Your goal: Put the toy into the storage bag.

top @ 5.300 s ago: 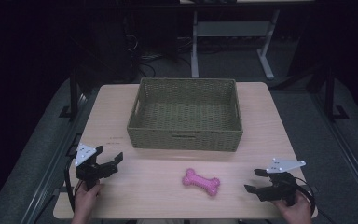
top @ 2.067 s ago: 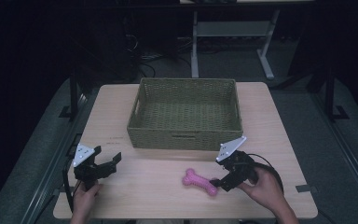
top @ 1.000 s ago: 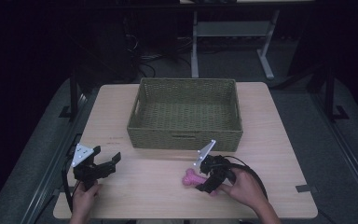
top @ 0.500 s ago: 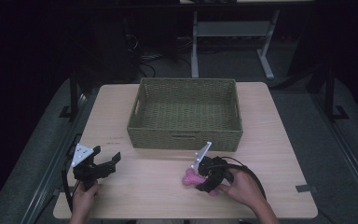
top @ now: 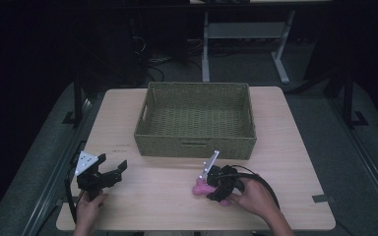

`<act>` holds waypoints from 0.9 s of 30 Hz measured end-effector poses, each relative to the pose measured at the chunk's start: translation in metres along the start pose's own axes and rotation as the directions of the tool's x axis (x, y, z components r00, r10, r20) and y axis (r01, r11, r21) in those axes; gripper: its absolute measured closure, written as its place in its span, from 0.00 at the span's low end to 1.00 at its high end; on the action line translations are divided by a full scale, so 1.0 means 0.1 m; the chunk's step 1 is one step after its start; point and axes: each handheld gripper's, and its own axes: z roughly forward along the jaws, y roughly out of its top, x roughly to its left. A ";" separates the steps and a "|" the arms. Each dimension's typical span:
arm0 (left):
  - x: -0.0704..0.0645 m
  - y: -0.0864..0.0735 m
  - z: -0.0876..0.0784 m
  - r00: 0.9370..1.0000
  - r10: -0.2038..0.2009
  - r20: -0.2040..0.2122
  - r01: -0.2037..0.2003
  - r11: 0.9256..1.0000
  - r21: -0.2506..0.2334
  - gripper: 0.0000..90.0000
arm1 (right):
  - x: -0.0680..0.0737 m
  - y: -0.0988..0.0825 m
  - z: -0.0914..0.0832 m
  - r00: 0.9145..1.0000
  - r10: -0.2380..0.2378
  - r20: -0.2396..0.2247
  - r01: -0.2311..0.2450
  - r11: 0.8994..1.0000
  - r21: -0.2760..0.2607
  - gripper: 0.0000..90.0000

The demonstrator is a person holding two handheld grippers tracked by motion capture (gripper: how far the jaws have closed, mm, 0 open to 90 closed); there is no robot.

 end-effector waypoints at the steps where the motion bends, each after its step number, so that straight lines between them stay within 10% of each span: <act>1: 0.00 0.00 0.00 1.000 0.001 0.000 -0.001 1.000 0.000 0.14 | 0.00 0.00 0.00 1.000 0.000 0.001 0.000 1.000 0.003 0.60; 27: 0.00 0.00 -0.01 1.000 -0.003 -0.001 0.003 1.000 -0.003 0.14 | -0.16 -0.06 -0.33 0.994 -0.033 -0.100 0.026 0.997 -0.068 0.64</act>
